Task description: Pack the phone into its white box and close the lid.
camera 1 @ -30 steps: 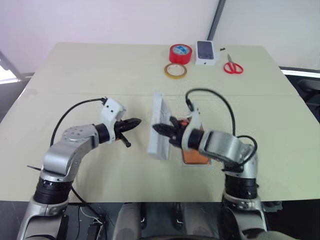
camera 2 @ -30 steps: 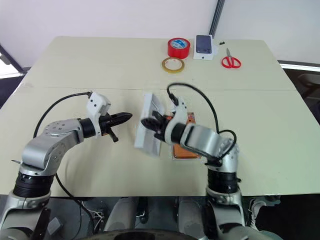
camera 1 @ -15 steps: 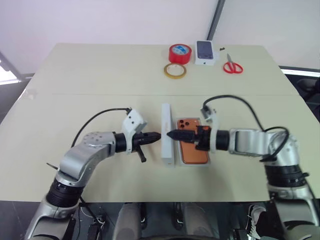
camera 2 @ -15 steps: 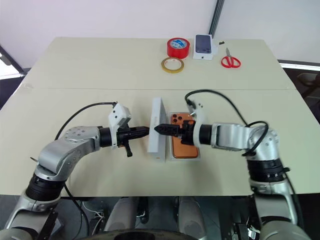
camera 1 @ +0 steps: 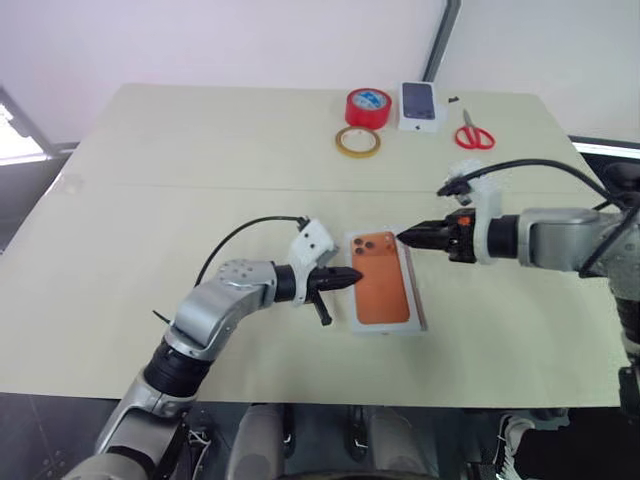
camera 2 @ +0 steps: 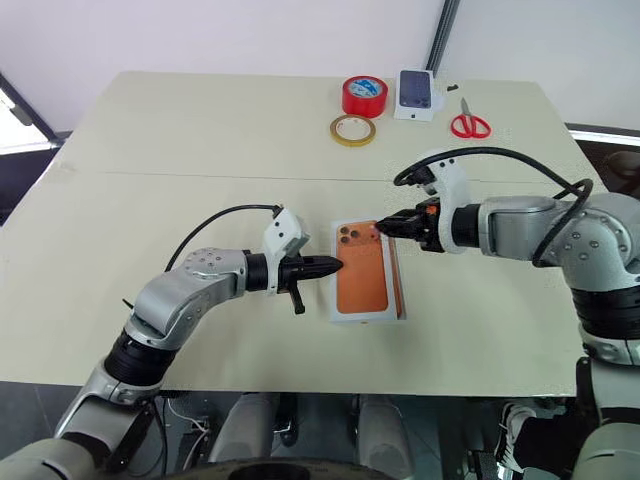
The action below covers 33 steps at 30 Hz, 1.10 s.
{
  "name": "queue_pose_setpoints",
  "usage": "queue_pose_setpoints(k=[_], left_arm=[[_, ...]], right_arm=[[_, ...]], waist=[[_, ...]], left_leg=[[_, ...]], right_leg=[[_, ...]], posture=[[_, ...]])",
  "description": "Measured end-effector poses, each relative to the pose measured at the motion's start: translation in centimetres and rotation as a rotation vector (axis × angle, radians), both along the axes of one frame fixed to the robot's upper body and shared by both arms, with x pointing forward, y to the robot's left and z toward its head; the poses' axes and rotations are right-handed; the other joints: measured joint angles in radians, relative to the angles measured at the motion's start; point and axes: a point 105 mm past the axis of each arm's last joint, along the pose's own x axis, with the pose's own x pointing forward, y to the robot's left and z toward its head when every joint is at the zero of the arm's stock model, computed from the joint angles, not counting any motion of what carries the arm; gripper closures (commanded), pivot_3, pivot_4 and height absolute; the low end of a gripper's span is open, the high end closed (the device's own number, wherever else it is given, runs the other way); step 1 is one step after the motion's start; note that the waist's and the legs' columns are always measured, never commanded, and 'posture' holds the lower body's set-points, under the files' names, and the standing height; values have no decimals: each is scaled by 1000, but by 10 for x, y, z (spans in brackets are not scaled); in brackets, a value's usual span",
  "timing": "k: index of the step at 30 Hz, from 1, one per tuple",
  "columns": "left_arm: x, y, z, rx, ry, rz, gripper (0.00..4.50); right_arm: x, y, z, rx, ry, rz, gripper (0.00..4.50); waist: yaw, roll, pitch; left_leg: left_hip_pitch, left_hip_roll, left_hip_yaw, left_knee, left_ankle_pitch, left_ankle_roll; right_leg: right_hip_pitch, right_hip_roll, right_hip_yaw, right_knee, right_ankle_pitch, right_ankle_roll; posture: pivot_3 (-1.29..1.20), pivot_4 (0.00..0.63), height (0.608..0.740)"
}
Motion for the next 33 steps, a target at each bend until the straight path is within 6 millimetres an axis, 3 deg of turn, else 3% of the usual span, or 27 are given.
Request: queue_pose_setpoints(k=[4, 7, 10, 12, 21, 25, 33], left_arm=[[7, 7, 6, -18, -14, 50, 4500], [13, 30, 11, 14, -32, 111, 4500], [13, 53, 6, 99, -36, 150, 4500], [9, 57, -4, 143, -17, 138, 4500], [-1, 32, -35, 239, 38, 32, 4500], [4, 13, -26, 175, 30, 19, 4500], [4, 0, -23, 126, 44, 14, 4500]], right_arm=[[3, -11, -8, -192, -117, 42, 4464], [0, -20, -23, -348, -171, 104, 4464], [-4, -24, -37, -435, -177, 177, 4464], [-7, -23, -39, -449, -182, 212, 4464], [-14, -17, -48, -489, -189, 300, 4464], [-18, -15, -55, -485, -173, 322, 4464], [-21, -21, -54, -500, -176, 308, 4464]], waist=[[-1, 0, 0], [-4, 0, 0], [-5, 0, 0], [-3, 0, 0], [-1, 0, 0], [0, 0, 0], [0, 0, 0]], left_leg=[[0, 0, 0, 0, 0, 0], [0, 0, 0, 0, 0, 0], [0, 0, 1, 0, 0, 0], [0, 0, 1, 0, 0, 0], [0, 0, 1, 0, 0, 0], [0, 0, 1, 1, 0, 0], [0, -1, 1, 1, 0, 0]], right_leg=[[0, 0, 0, 0, 0, 0], [-1, 0, 0, 0, 0, 0], [-1, 0, 0, 1, 0, 0], [-1, 0, 0, 1, 0, 0], [-1, -1, 0, 0, 0, 0], [-1, -1, 0, 0, 0, 0], [0, 0, 0, 1, 0, 0]], posture=[[0, 150, 740], [0, 150, 740], [0, 150, 740], [0, 150, 740], [0, 150, 740], [0, 150, 740], [0, 150, 740]])
